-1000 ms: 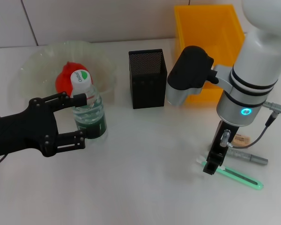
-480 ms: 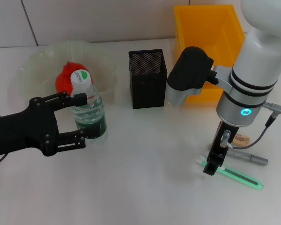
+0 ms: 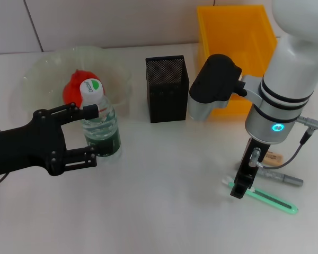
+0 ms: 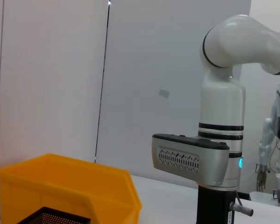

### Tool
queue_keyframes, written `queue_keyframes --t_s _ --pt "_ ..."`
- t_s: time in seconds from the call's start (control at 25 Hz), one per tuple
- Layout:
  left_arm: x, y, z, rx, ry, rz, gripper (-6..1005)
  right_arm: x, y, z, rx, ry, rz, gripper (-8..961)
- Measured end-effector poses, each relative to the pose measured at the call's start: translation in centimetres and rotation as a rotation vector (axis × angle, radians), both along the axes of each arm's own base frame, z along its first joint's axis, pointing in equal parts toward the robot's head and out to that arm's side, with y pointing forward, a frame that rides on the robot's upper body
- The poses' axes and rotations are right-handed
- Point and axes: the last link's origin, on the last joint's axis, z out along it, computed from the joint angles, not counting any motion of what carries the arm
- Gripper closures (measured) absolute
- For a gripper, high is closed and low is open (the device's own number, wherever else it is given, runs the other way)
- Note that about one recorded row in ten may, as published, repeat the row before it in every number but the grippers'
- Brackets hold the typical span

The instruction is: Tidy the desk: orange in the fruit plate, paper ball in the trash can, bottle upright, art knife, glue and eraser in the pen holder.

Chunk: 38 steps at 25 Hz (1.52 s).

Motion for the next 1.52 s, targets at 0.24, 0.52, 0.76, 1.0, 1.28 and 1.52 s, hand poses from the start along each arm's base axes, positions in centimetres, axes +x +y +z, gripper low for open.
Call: queue_keyframes --t_s 0.24,0.52,0.76,1.0,1.28,1.52 --pt "0.00 0.00 0.00 0.000 0.000 0.000 193 0.04 -0.01 -0.01 0.000 -0.001 -0.001 522" --pt "0.00 0.00 0.00 0.000 0.000 0.000 193 0.11 0.04 -0.06 0.004 0.001 -0.002 527" --pt "0.00 0.00 0.00 0.000 0.000 0.000 193 0.10 0.06 -0.07 0.006 0.001 -0.002 536" --pt "0.01 0.02 0.00 0.000 0.000 0.000 193 0.15 0.05 -0.13 0.002 -0.004 -0.007 559" --pt "0.07 0.08 0.00 0.001 0.000 -0.002 193 0.14 0.07 -0.16 0.005 -0.006 -0.012 593" --pt "0.12 0.14 0.00 0.002 0.001 -0.003 193 0.06 0.13 -0.17 0.006 -0.007 -0.011 622"
